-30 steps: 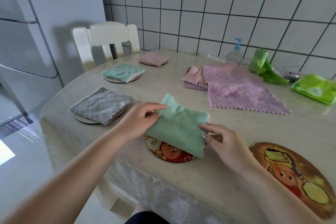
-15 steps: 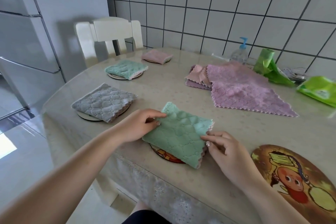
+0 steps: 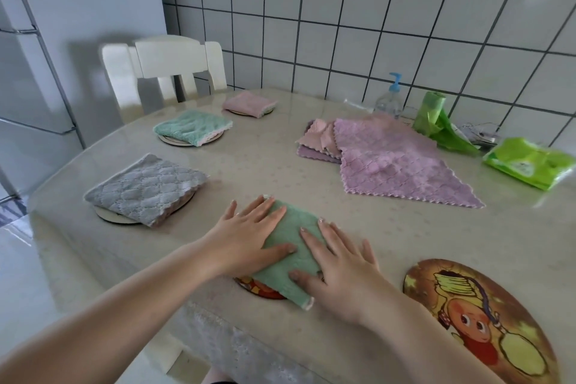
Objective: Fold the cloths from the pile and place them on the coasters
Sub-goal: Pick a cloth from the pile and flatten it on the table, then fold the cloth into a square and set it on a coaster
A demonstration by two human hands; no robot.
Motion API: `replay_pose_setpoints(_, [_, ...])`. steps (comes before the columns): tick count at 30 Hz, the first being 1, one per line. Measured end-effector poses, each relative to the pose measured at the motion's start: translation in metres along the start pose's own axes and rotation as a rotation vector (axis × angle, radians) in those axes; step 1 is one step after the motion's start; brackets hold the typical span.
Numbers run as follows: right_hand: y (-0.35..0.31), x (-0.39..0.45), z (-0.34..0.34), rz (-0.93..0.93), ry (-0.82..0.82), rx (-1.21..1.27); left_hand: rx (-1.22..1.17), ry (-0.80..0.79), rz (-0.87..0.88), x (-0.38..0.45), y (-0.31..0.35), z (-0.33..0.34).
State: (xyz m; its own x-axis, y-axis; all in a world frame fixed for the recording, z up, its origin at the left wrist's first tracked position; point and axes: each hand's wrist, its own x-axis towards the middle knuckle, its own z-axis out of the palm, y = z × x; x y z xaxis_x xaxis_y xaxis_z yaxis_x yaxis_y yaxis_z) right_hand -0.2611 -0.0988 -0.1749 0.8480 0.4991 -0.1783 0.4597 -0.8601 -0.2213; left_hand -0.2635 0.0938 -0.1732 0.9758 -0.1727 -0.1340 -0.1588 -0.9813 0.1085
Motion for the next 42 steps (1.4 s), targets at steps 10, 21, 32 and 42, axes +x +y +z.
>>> replay_pose_setpoints(10, [0.069, 0.012, -0.033, 0.045, 0.071, 0.088, -0.054, -0.002, 0.055, 0.034, 0.028, -0.018])
replay_pose_setpoints(21, [0.206, 0.025, -0.041, 0.423, 0.293, -0.085, -0.049, 0.074, 0.227, 0.152, 0.090, -0.003])
replay_pose_setpoints(32, [0.209, 0.059, -0.040, 0.538, 0.379, -0.038, -0.046, 0.138, 0.172, 0.162, 0.089, 0.004])
replay_pose_setpoints(42, [0.204, 0.033, -0.043, 0.377, 0.709, 0.138, -0.544, 0.369, 0.182, 0.163, 0.081, -0.004])
